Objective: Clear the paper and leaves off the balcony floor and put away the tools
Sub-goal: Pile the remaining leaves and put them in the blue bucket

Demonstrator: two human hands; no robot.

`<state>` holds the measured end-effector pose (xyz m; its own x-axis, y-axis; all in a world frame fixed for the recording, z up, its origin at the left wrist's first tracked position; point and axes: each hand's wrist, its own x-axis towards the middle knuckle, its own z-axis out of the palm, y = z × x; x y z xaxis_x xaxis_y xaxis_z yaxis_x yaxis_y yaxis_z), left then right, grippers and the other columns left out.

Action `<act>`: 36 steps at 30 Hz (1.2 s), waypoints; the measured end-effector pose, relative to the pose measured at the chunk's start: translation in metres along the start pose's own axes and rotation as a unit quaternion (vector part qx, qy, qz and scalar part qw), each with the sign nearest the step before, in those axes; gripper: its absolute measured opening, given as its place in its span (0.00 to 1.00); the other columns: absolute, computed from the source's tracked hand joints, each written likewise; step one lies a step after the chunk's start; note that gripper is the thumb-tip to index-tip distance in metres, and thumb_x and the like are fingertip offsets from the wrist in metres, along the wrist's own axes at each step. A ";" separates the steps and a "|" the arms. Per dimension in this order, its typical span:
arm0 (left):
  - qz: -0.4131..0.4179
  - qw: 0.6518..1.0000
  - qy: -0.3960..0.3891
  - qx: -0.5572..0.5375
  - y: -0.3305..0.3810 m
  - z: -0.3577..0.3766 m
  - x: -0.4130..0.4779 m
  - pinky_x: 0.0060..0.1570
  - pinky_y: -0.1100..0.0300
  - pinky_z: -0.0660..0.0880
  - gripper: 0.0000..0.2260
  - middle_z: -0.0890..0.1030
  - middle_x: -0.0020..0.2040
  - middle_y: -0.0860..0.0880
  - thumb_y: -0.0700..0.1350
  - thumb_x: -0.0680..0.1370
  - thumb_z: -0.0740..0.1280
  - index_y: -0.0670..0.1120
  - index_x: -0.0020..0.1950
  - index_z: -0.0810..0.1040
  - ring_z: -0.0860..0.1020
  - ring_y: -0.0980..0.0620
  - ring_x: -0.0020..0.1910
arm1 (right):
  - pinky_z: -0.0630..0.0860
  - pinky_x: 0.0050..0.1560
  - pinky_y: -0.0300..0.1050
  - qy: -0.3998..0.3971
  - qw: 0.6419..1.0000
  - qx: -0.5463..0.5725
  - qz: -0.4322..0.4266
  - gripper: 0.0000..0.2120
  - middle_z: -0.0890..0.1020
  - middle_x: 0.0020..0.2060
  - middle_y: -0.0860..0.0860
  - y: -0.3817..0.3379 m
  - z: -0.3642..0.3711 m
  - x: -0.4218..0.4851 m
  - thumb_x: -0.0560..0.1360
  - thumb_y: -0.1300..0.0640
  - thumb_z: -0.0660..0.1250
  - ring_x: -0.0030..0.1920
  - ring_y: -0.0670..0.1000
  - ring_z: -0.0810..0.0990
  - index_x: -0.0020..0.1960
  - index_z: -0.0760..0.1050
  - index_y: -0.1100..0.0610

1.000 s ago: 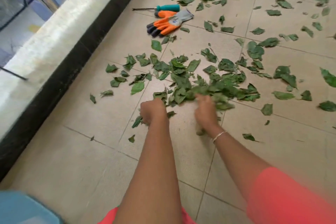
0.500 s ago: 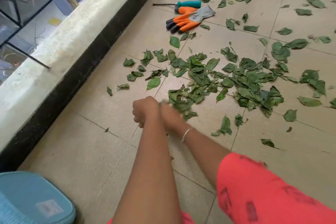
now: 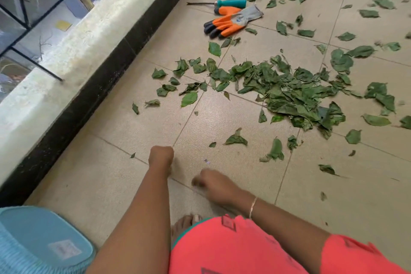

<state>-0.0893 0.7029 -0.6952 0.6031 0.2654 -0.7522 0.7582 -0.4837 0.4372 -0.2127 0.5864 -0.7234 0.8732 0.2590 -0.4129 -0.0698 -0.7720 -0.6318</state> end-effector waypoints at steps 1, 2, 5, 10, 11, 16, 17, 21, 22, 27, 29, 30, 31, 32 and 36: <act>-0.008 1.000 -0.011 0.003 -0.005 0.003 -0.001 0.31 0.58 0.66 0.04 0.71 0.36 0.43 0.35 0.76 0.58 0.39 0.45 0.72 0.67 0.49 0.29 | 0.73 0.53 0.50 0.045 0.998 0.001 0.032 0.17 0.72 0.55 0.56 0.012 -0.014 0.007 0.76 0.67 0.56 0.56 0.58 0.74 0.62 0.72 0.57; -0.013 1.000 -0.023 0.011 -0.007 0.006 -0.004 0.31 0.59 0.65 0.05 0.71 0.34 0.43 0.34 0.76 0.58 0.39 0.43 0.72 0.67 0.50 0.28 | 0.73 0.53 0.48 0.107 0.991 -0.007 0.077 0.20 0.71 0.58 0.55 0.027 -0.032 0.015 0.75 0.69 0.55 0.56 0.57 0.74 0.64 0.70 0.56; 0.031 0.997 -0.052 0.052 -0.003 0.017 -0.010 0.29 0.60 0.66 0.06 0.72 0.33 0.42 0.34 0.76 0.59 0.39 0.41 0.72 0.68 0.49 0.27 | 0.74 0.53 0.48 0.263 0.939 -0.030 0.222 0.24 0.70 0.62 0.55 0.062 -0.082 0.023 0.75 0.68 0.56 0.58 0.57 0.72 0.69 0.66 0.54; 0.185 0.966 -0.083 0.158 0.020 0.036 -0.026 0.37 0.57 0.69 0.04 0.76 0.43 0.42 0.40 0.79 0.60 0.41 0.48 0.74 0.73 0.47 0.41 | 0.72 0.51 0.46 0.088 0.994 -0.024 0.054 0.15 0.76 0.53 0.53 0.026 -0.051 0.005 0.76 0.63 0.60 0.54 0.54 0.75 0.60 0.74 0.53; 0.210 0.954 -0.095 0.190 0.027 0.040 -0.030 0.38 0.57 0.69 0.05 0.76 0.44 0.43 0.41 0.79 0.60 0.41 0.49 0.74 0.73 0.47 0.42 | 0.70 0.50 0.46 0.040 0.998 -0.032 0.031 0.13 0.76 0.52 0.54 0.025 -0.042 -0.007 0.76 0.62 0.60 0.53 0.55 0.76 0.58 0.75 0.54; 0.352 0.841 -0.088 0.400 0.073 0.054 -0.055 0.51 0.55 0.71 0.11 0.77 0.56 0.43 0.44 0.80 0.61 0.40 0.59 0.74 0.75 0.45 0.53 | 0.71 0.60 0.54 0.185 0.959 -0.018 0.212 0.19 0.77 0.54 0.52 0.115 -0.076 -0.052 0.74 0.68 0.57 0.57 0.55 0.75 0.60 0.74 0.52; 0.375 0.807 -0.087 0.448 0.084 0.054 -0.061 0.52 0.55 0.71 0.12 0.77 0.57 0.43 0.45 0.80 0.61 0.41 0.60 0.74 0.75 0.45 0.55 | 0.72 0.60 0.55 0.230 0.937 -0.028 0.260 0.22 0.75 0.55 0.53 0.131 -0.089 -0.059 0.73 0.69 0.57 0.56 0.55 0.74 0.63 0.72 0.51; 0.476 0.627 -0.051 0.615 0.135 0.048 -0.104 0.54 0.54 0.74 0.13 0.77 0.60 0.44 0.47 0.80 0.60 0.43 0.63 0.72 0.75 0.46 0.57 | 0.72 0.53 0.47 0.221 0.950 -0.051 0.216 0.21 0.74 0.59 0.52 0.106 -0.097 -0.065 0.74 0.67 0.59 0.55 0.53 0.73 0.63 0.72 0.50; 0.500 0.590 -0.053 0.632 0.144 0.042 -0.120 0.52 0.57 0.73 0.13 0.77 0.59 0.45 0.47 0.80 0.60 0.43 0.63 0.72 0.75 0.47 0.57 | 0.73 0.51 0.48 0.166 0.972 -0.053 0.160 0.17 0.74 0.59 0.53 0.084 -0.086 -0.066 0.76 0.63 0.60 0.55 0.53 0.74 0.62 0.72 0.50; 0.545 0.440 -0.095 0.708 0.152 0.001 -0.148 0.53 0.55 0.75 0.13 0.76 0.58 0.50 0.49 0.80 0.59 0.48 0.63 0.71 0.75 0.50 0.56 | 0.78 0.45 0.47 0.005 0.964 -0.238 -0.118 0.17 0.80 0.56 0.47 0.055 -0.021 -0.041 0.70 0.52 0.55 0.51 0.49 0.81 0.51 0.79 0.44; 0.525 0.441 -0.103 0.721 0.144 -0.011 -0.128 0.50 0.58 0.73 0.13 0.76 0.58 0.51 0.49 0.80 0.59 0.48 0.63 0.71 0.75 0.51 0.55 | 0.66 0.64 0.63 0.066 0.947 -0.304 -0.085 0.22 0.70 0.68 0.56 0.069 -0.032 -0.028 0.75 0.61 0.54 0.63 0.57 0.74 0.68 0.68 0.53; 0.514 0.462 -0.109 0.714 0.139 -0.014 -0.116 0.48 0.60 0.72 0.12 0.76 0.57 0.50 0.49 0.80 0.60 0.48 0.62 0.72 0.75 0.51 0.54 | 0.56 0.69 0.64 0.125 0.952 -0.280 -0.017 0.24 0.63 0.72 0.59 0.078 -0.044 -0.026 0.76 0.65 0.54 0.69 0.60 0.67 0.72 0.61 0.58; 0.500 0.494 -0.115 0.702 0.133 -0.016 -0.104 0.48 0.61 0.71 0.12 0.77 0.57 0.50 0.49 0.80 0.60 0.48 0.62 0.73 0.76 0.52 0.53 | 0.55 0.70 0.63 0.170 0.953 -0.242 0.072 0.25 0.60 0.73 0.61 0.083 -0.059 -0.030 0.76 0.68 0.53 0.71 0.61 0.62 0.72 0.59 0.60; 0.490 0.529 -0.115 0.684 0.126 -0.017 -0.092 0.49 0.61 0.71 0.11 0.78 0.56 0.49 0.48 0.80 0.60 0.47 0.61 0.73 0.76 0.52 0.52 | 0.61 0.67 0.60 0.224 0.940 -0.218 0.139 0.26 0.62 0.71 0.61 0.086 -0.073 -0.035 0.74 0.70 0.52 0.70 0.62 0.63 0.71 0.62 0.61; 0.402 0.637 -0.159 0.638 0.098 -0.001 -0.052 0.50 0.60 0.70 0.11 0.79 0.56 0.46 0.47 0.80 0.61 0.45 0.60 0.75 0.76 0.49 0.54 | 0.70 0.42 0.47 0.084 0.980 -0.159 0.083 0.14 0.75 0.52 0.54 0.082 -0.071 -0.076 0.73 0.66 0.54 0.52 0.56 0.76 0.55 0.71 0.57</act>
<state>-0.0465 0.6428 -0.6129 0.4344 -0.5802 -0.6890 -0.7054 -0.6948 0.1404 -0.2507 0.4624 -0.6969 0.9313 0.0353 -0.3626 -0.0875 -0.9444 -0.3169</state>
